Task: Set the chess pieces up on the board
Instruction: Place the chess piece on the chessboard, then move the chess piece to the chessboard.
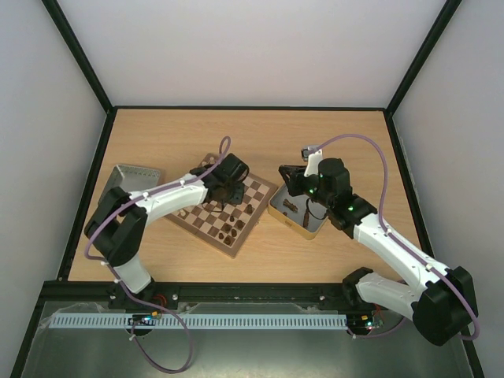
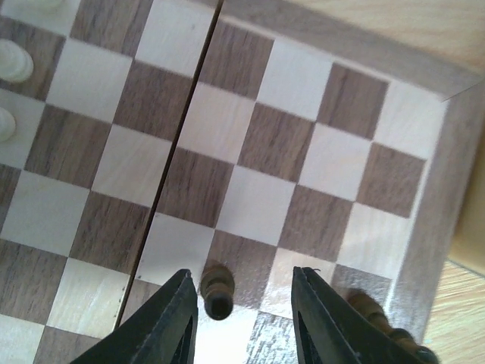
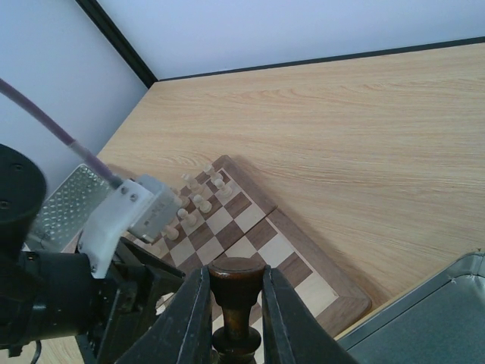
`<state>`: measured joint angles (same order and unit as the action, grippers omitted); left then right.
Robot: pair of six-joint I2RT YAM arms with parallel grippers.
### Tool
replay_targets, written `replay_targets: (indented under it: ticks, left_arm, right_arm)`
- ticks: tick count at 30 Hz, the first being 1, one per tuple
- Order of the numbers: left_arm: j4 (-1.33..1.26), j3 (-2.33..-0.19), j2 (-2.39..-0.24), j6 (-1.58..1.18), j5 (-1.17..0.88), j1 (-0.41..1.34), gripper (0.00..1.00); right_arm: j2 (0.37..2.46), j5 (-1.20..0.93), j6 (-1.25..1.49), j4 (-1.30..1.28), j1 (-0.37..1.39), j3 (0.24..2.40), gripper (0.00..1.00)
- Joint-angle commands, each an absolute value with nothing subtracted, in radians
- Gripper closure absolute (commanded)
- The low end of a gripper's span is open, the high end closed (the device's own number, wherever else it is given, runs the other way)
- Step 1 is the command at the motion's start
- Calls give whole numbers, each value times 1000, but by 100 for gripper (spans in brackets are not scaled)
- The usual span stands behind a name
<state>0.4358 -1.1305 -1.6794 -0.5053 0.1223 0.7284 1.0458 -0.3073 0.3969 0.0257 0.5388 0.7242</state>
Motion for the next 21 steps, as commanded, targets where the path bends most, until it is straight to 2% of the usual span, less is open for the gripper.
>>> replay_targets:
  ticks: [1, 5, 11, 21]
  left_arm:
    - [552, -1173, -1728, -510, 104, 714, 63]
    - [559, -1180, -1746, -503, 102, 710, 63]
    - [548, -1181, -1764, -492, 98, 698, 77]
    - [549, -1211, -1797, -465, 94, 686, 76]
  right_arm:
    - [1032, -302, 400, 9, 543, 713, 85]
    - [1030, -300, 400, 7, 543, 711, 85]
    - [1025, -302, 403, 8, 543, 707, 85]
    - [1021, -299, 402, 3, 543, 708, 85]
